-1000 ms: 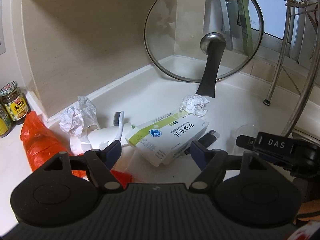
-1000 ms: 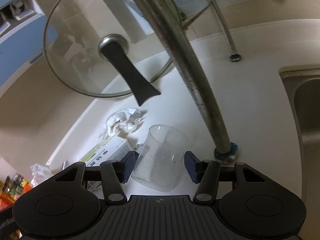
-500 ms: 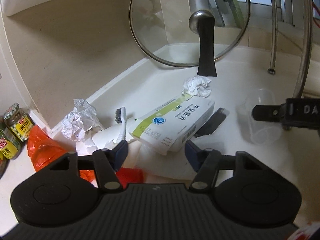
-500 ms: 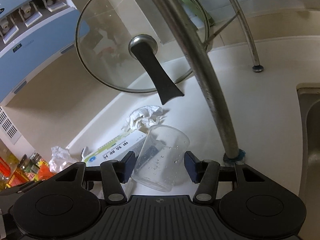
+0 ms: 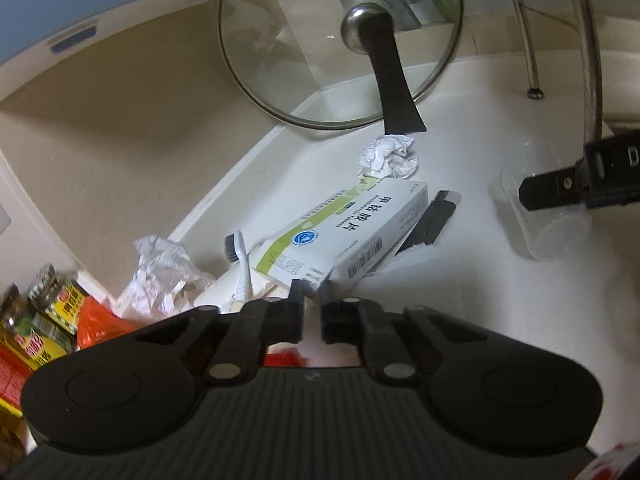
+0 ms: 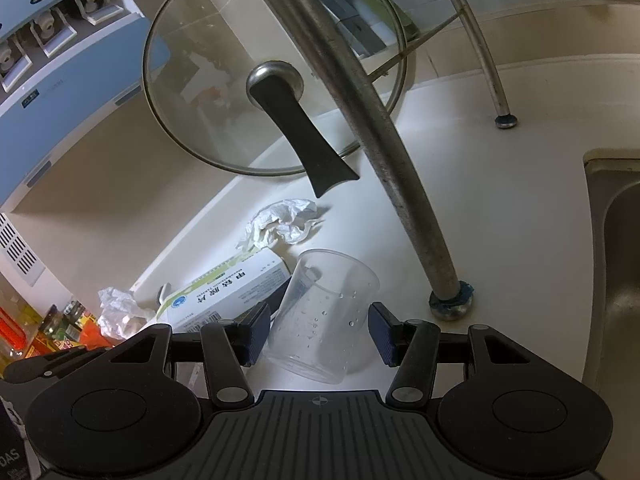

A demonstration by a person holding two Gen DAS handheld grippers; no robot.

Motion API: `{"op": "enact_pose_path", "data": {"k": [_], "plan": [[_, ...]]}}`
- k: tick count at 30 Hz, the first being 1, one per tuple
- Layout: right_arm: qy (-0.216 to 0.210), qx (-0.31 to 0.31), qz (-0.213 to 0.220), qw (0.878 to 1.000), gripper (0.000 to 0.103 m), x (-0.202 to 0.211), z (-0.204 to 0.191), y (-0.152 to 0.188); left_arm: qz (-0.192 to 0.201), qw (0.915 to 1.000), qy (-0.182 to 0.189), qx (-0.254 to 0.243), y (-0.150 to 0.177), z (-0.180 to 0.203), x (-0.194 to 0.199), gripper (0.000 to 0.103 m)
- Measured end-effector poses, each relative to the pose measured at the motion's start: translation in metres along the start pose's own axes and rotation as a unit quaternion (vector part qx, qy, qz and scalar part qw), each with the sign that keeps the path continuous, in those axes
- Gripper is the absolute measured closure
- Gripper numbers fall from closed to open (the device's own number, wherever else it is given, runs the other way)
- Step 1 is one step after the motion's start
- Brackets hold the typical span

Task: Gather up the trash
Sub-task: 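Lift the clear cup with the right gripper while the left lifts the red cap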

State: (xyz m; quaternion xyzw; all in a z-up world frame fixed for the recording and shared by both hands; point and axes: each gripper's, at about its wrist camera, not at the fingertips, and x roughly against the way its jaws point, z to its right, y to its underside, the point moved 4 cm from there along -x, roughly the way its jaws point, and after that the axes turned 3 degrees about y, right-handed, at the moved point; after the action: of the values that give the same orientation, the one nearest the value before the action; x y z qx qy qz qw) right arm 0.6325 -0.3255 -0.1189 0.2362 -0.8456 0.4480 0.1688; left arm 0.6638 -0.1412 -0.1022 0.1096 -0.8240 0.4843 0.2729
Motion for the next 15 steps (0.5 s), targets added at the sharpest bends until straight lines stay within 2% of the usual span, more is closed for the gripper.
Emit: {"op": "enact_pose_path", "data": {"k": [5, 10, 15], "plan": [[-0.004, -0.001, 0.0, 1.0, 0.049, 0.004, 0.003, 0.0, 0.01, 0.9999, -0.006, 0.005, -0.002, -0.003, 0.008, 0.099], [-0.007, 0.0, -0.001, 1.0, 0.049, 0.01, 0.002, 0.001, 0.014, 0.9986, 0.013, 0.05, -0.006, -0.016, 0.031, 0.099], [-0.014, 0.005, 0.001, 1.0, 0.049, 0.018, 0.001, 0.003, 0.012, 0.9961, 0.019, 0.086, 0.008, -0.028, 0.064, 0.099]]}}
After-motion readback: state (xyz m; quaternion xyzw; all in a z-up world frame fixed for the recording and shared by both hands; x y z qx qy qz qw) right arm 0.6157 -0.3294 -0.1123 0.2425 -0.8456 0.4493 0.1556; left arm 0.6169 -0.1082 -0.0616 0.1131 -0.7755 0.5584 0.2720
